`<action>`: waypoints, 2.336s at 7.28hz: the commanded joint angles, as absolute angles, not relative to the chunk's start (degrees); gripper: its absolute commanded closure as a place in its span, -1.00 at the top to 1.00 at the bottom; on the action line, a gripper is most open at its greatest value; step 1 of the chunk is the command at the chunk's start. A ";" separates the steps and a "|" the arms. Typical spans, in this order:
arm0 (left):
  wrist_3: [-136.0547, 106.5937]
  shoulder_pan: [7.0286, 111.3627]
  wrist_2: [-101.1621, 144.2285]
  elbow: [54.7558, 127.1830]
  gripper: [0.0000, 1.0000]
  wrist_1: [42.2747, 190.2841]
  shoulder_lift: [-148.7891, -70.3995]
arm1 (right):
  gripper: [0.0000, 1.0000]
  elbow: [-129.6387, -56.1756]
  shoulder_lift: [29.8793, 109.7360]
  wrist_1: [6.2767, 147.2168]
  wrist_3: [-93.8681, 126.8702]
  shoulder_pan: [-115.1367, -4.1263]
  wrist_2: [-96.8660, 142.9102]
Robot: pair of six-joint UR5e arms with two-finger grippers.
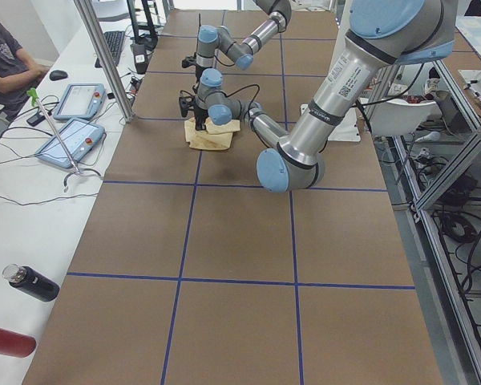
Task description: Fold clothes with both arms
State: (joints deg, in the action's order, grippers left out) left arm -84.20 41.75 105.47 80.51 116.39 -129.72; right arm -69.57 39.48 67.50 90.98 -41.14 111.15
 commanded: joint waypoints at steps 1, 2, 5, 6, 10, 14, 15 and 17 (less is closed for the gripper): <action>-84.20 42.97 105.47 80.51 0.46 116.19 -129.73 | 0.99 -69.52 39.46 67.50 91.14 -42.79 111.70; -84.03 44.72 105.47 80.51 0.71 116.19 -129.73 | 0.99 -69.52 39.46 67.59 91.06 -44.19 113.19; -79.38 47.45 105.82 80.77 0.98 115.40 -129.64 | 0.99 -71.88 39.46 67.76 91.94 -42.47 113.21; -76.76 48.24 106.08 80.95 0.98 115.31 -129.29 | 0.98 -74.33 39.46 67.94 91.76 -40.01 111.81; -65.41 54.57 110.21 81.91 0.98 115.31 -125.78 | 0.96 -84.63 39.81 76.26 77.13 -20.78 82.59; -65.39 54.58 110.57 81.83 0.98 115.22 -125.68 | 0.46 -84.29 41.04 80.16 53.57 -16.79 76.38; -65.39 54.58 110.57 81.83 0.98 115.22 -125.68 | 0.40 -84.11 40.70 80.07 49.78 -16.79 76.29; -65.39 54.58 110.57 81.65 0.98 115.22 -125.68 | 0.34 -83.94 40.61 79.98 47.55 -16.79 74.97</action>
State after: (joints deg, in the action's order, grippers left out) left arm -65.39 54.58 110.57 81.74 115.23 -125.69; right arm -84.03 40.66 80.06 49.28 -16.81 75.57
